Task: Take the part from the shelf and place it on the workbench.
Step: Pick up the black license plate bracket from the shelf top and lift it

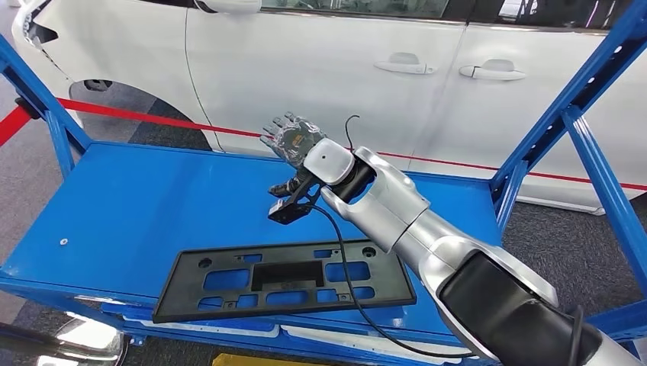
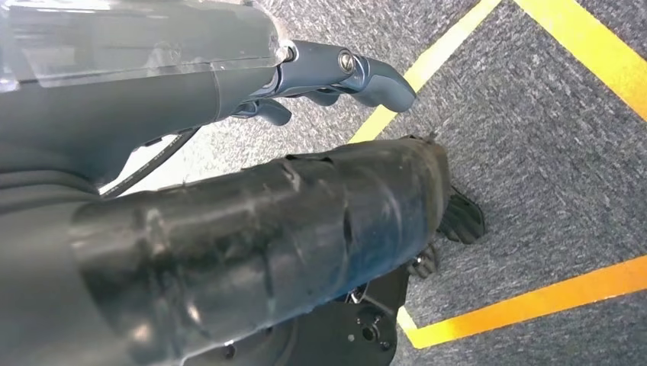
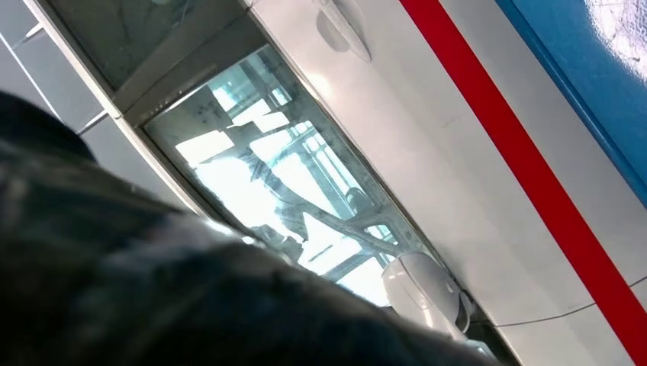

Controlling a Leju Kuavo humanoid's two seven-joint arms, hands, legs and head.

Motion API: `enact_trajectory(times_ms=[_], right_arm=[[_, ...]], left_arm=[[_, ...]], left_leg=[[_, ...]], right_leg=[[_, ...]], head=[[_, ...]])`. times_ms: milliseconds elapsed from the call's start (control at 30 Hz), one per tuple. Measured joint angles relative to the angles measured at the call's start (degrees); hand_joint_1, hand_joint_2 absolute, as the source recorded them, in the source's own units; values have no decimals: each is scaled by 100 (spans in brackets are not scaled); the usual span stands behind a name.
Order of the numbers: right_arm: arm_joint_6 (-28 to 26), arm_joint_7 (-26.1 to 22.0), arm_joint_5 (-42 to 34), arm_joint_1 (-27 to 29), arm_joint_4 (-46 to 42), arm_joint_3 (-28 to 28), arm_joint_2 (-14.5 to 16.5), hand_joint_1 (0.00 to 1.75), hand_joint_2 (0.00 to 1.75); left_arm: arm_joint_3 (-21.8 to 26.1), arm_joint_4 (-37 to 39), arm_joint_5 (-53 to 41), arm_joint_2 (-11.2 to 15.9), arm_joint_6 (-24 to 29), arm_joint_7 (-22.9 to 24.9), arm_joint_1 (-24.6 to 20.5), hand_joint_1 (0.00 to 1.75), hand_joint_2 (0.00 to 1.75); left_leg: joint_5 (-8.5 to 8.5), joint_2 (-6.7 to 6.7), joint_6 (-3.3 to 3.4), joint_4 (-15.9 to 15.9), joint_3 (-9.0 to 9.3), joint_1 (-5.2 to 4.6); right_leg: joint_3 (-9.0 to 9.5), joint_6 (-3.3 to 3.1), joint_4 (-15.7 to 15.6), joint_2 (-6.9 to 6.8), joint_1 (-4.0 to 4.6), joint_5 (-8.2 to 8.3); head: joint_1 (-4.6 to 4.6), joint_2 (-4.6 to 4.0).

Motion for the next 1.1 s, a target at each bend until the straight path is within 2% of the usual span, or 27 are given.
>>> enact_trajectory(times_ms=[67,100,133,167,200,267,300,367,433,467,533,567,600,633,667,733,767,800,833,900,933,967,1000,1033,1067,1100], right_arm=[[1,-7,3,29,-2,0,-11,0,0],[2,-9,5,53,-2,0,-19,0,0],[3,-10,8,71,-2,0,-27,0,0],[3,-10,9,81,-3,0,-32,0,0],[3,-10,11,82,-9,0,-34,0,0],[2,-10,15,74,-25,0,-33,0,0],[2,-11,16,72,-35,0,-33,0,0],[0,-12,18,69,-44,0,-32,0,0],[-6,-12,19,68,-46,0,-32,0,0],[-9,-12,20,65,-46,0,-31,0,0],[-17,-13,21,58,-43,0,-28,0,0],[-21,-17,21,57,-39,0,-28,0,0],[-25,-21,21,61,-35,0,-28,0,0],[-26,-25,22,66,-31,0,-28,0,0],[-26,-27,23,70,-29,0,-28,0,0],[-27,-27,28,65,-28,0,-27,0,0],[-27,-27,31,58,-28,0,-27,0,0],[-28,-27,36,52,-28,0,-26,0,0],[-28,-27,39,47,-28,0,-25,0,0],[-28,-27,48,45,-27,0,-26,0,0],[-28,-27,50,42,-23,0,-29,0,0],[-27,-27,52,39,-19,0,-32,0,0],[-27,-27,55,35,-14,0,-34,0,0],[-27,-27,57,31,-9,0,-35,0,0],[-27,-27,61,32,-3,0,-35,0,0],[-27,-27,64,37,4,0,-37,0,0]], left_arm=[[1,0,-2,0,16,5,-1,0,0],[1,0,-2,0,17,7,0,0,0],[2,0,-3,0,17,8,1,0,0],[2,0,-4,0,16,11,2,0,0],[2,0,-5,0,12,13,1,0,0],[2,0,-4,-1,0,16,-4,0,0],[2,0,-4,-1,-8,16,-8,0,0],[2,0,-8,-2,-18,16,-11,0,0],[2,0,-30,0,-13,17,-7,0,0],[2,0,-44,-2,-8,19,-9,0,0],[2,1,-61,-7,-1,22,-12,0,0],[2,0,-65,-6,0,23,-13,0,0],[2,0,-66,-5,1,23,-13,0,0],[2,0,-67,-4,2,23,-11,0,0],[2,0,-67,-4,2,23,-10,0,0],[2,0,-67,-3,2,22,-12,0,0],[2,0,-67,-2,2,22,-15,0,0],[2,0,-67,-1,2,21,-18,0,0],[2,0,-67,-1,3,21,-22,0,0],[2,0,-67,-1,4,21,-27,0,0],[2,0,-67,-1,4,21,-32,0,0],[2,0,-67,-2,5,21,-36,0,0],[2,0,-67,-2,5,21,-37,0,0],[2,0,-68,-2,6,21,-40,0,0],[2,0,-70,-2,7,17,-40,0,0],[2,0,-70,-2,6,11,-39,0,0]], left_leg=[[-1,4,8,17,-12,0],[-7,4,7,35,-22,0],[-17,2,3,59,-30,1],[-31,0,-5,86,-37,2],[-53,-3,-16,120,-41,3],[-90,-7,-52,185,-74,1],[-95,-8,-78,214,-99,0],[-69,-10,-142,227,-142,1],[-110,-7,-207,255,-172,-2],[-219,-3,-241,364,-218,2],[-615,5,-315,922,-432,37],[-818,6,-350,1306,-575,62],[-948,7,-382,1628,-688,86],[-969,8,-409,1785,-725,108],[-882,9,-430,1723,-658,131],[-556,13,-462,1023,-245,175],[-439,6,-462,650,-33,172],[-365,-3,-445,386,105,165],[-349,-15,-420,266,150,151],[-291,-26,-335,249,88,135],[-250,-14,-289,234,59,140],[-197,0,-231,219,20,146],[-138,14,-180,202,-34,153],[-81,24,-144,204,-93,146],[-28,26,-120,209,-174,134],[25,27,-110,217,-257,119]], right_leg=[[-379,38,776,0,-33,-328],[-538,53,1067,-1,-51,-380],[-617,63,1176,-2,-65,-323],[-593,66,1070,-4,-79,-162],[-458,60,741,-5,-90,77],[-149,22,62,1,-81,365],[-60,-1,-154,6,-66,421],[-50,-48,-250,12,-33,422],[-54,-121,-331,0,-70,473],[-57,-166,-373,-10,-91,511],[-93,-219,-413,-27,-108,576],[-128,-226,-405,-35,-108,599],[-168,-220,-392,-41,-108,618],[-208,-208,-373,-46,-110,637],[-247,-193,-353,-48,-115,654],[-316,-149,-302,-50,-128,687],[-350,-120,-280,-48,-128,705],[-375,-82,-263,-46,-125,731],[-398,-42,-255,-45,-119,763],[-426,46,-273,-39,-112,844],[-452,79,-258,-32,-117,828],[-497,105,-179,-27,-119,724],[-576,124,15,-23,-122,523],[-686,135,335,-21,-125,243],[-801,144,721,-23,-121,-27],[-887,147,1086,-23,-116,-214]], head=[[-1,0],[-1,-1],[-1,-1],[0,-1],[1,-1],[0,0],[-1,0],[0,-1],[-1,0],[-1,-1],[-2,-2],[-2,-2],[-3,-2],[-3,-1],[-3,-1],[-3,0],[-4,0],[-3,0],[-2,0],[1,0],[1,0],[4,0],[7,0],[9,0],[12,-1],[10,-1]])
